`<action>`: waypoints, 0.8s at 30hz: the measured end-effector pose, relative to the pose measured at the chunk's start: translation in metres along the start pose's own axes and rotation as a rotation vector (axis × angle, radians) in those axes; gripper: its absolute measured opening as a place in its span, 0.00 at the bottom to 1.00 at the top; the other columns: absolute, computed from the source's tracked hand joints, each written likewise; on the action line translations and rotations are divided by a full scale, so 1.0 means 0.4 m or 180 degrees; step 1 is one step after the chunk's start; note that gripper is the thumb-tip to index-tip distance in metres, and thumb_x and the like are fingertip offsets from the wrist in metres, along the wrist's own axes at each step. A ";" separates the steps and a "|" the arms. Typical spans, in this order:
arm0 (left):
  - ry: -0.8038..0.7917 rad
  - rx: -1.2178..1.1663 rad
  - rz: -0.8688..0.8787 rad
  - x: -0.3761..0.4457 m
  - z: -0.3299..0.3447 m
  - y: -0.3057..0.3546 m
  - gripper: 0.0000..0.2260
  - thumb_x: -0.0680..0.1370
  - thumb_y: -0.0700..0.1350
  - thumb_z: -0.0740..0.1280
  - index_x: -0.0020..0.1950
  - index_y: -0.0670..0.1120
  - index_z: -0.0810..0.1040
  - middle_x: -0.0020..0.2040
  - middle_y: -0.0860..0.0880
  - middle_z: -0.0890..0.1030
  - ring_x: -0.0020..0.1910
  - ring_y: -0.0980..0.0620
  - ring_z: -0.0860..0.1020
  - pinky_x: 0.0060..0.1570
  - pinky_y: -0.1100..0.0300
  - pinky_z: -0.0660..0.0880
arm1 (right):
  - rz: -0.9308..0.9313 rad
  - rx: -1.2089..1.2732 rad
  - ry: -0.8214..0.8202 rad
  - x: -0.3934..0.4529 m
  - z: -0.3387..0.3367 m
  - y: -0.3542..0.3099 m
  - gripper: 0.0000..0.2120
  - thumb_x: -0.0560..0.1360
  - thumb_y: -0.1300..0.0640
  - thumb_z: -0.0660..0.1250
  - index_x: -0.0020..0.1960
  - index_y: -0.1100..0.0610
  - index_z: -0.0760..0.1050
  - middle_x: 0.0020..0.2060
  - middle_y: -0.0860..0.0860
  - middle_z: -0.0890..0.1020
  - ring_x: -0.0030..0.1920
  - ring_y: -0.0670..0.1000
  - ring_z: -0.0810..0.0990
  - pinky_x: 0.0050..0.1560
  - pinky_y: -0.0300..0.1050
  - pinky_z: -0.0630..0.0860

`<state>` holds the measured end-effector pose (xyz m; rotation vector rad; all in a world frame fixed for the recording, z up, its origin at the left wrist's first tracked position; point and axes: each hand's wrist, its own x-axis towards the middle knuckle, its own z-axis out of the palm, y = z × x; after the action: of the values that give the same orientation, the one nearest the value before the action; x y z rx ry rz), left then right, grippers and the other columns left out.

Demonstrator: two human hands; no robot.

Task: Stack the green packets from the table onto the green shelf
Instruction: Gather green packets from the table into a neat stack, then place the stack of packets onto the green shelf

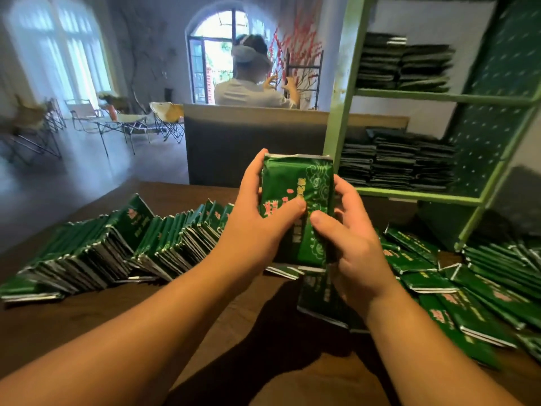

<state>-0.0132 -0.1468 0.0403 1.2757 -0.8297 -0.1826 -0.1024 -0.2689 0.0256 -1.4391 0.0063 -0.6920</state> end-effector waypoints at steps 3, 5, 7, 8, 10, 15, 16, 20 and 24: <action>-0.0019 -0.0095 -0.0082 0.011 0.039 0.052 0.38 0.71 0.47 0.72 0.78 0.62 0.61 0.64 0.51 0.80 0.59 0.53 0.83 0.60 0.47 0.80 | 0.0007 -0.0122 0.0025 -0.004 -0.025 -0.061 0.32 0.67 0.51 0.76 0.69 0.40 0.72 0.64 0.55 0.80 0.67 0.61 0.77 0.62 0.65 0.78; -0.0121 -0.0064 -0.0094 0.021 0.072 0.090 0.39 0.70 0.48 0.74 0.77 0.62 0.61 0.63 0.51 0.81 0.59 0.52 0.83 0.61 0.46 0.79 | -0.0073 -0.0148 0.0153 -0.004 -0.039 -0.107 0.32 0.64 0.51 0.76 0.66 0.38 0.73 0.63 0.55 0.81 0.66 0.61 0.78 0.61 0.65 0.79; -0.0203 -0.0001 -0.0103 0.031 0.109 0.128 0.43 0.66 0.51 0.76 0.78 0.62 0.61 0.64 0.50 0.80 0.61 0.52 0.82 0.63 0.44 0.78 | -0.0274 -0.0275 0.0436 -0.007 -0.055 -0.154 0.28 0.65 0.54 0.74 0.62 0.38 0.74 0.58 0.55 0.84 0.60 0.59 0.82 0.57 0.64 0.81; -0.0247 0.0025 -0.0128 0.036 0.129 0.149 0.44 0.65 0.52 0.76 0.78 0.62 0.60 0.64 0.51 0.80 0.61 0.52 0.82 0.63 0.45 0.78 | -0.0398 -0.0329 0.0574 -0.012 -0.063 -0.177 0.27 0.66 0.56 0.74 0.61 0.38 0.74 0.55 0.54 0.85 0.57 0.58 0.84 0.57 0.64 0.81; -0.0301 0.0030 -0.0190 0.051 0.162 0.184 0.42 0.66 0.50 0.75 0.77 0.62 0.60 0.62 0.51 0.81 0.59 0.52 0.83 0.61 0.47 0.80 | -0.0537 -0.0386 0.0746 -0.019 -0.075 -0.216 0.25 0.69 0.57 0.73 0.59 0.35 0.73 0.54 0.53 0.85 0.53 0.55 0.86 0.57 0.64 0.81; -0.0238 -0.0264 -0.0433 0.095 0.250 0.270 0.33 0.78 0.42 0.72 0.76 0.60 0.61 0.60 0.48 0.83 0.55 0.50 0.85 0.52 0.52 0.83 | -0.1197 -0.1427 0.0756 -0.060 -0.123 -0.330 0.25 0.72 0.47 0.73 0.62 0.28 0.66 0.65 0.35 0.74 0.65 0.45 0.77 0.66 0.55 0.76; -0.0190 -0.0366 -0.0551 0.110 0.271 0.284 0.32 0.78 0.42 0.72 0.76 0.59 0.62 0.58 0.47 0.84 0.51 0.50 0.86 0.46 0.53 0.84 | -0.1500 -0.1809 0.0728 -0.073 -0.134 -0.349 0.25 0.70 0.45 0.72 0.62 0.29 0.67 0.70 0.38 0.70 0.68 0.43 0.74 0.68 0.50 0.74; -0.0175 -0.0670 -0.1150 0.173 0.340 0.345 0.34 0.72 0.48 0.75 0.76 0.58 0.66 0.50 0.44 0.84 0.38 0.48 0.86 0.32 0.55 0.79 | -0.2597 -0.3512 0.0295 -0.089 -0.189 -0.361 0.32 0.66 0.57 0.77 0.65 0.41 0.70 0.81 0.47 0.51 0.81 0.50 0.52 0.75 0.41 0.57; -0.0601 -0.0528 -0.1879 0.219 0.389 0.405 0.33 0.69 0.53 0.76 0.73 0.51 0.72 0.52 0.44 0.83 0.41 0.45 0.84 0.32 0.52 0.79 | -0.2842 -0.4581 0.0661 -0.038 -0.249 -0.371 0.44 0.65 0.66 0.79 0.74 0.45 0.63 0.80 0.55 0.57 0.81 0.64 0.49 0.74 0.66 0.62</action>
<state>-0.1015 -0.2629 0.2322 1.3293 -0.5606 -0.8368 -0.2187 -0.3479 0.1366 -2.7725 0.0285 -1.7698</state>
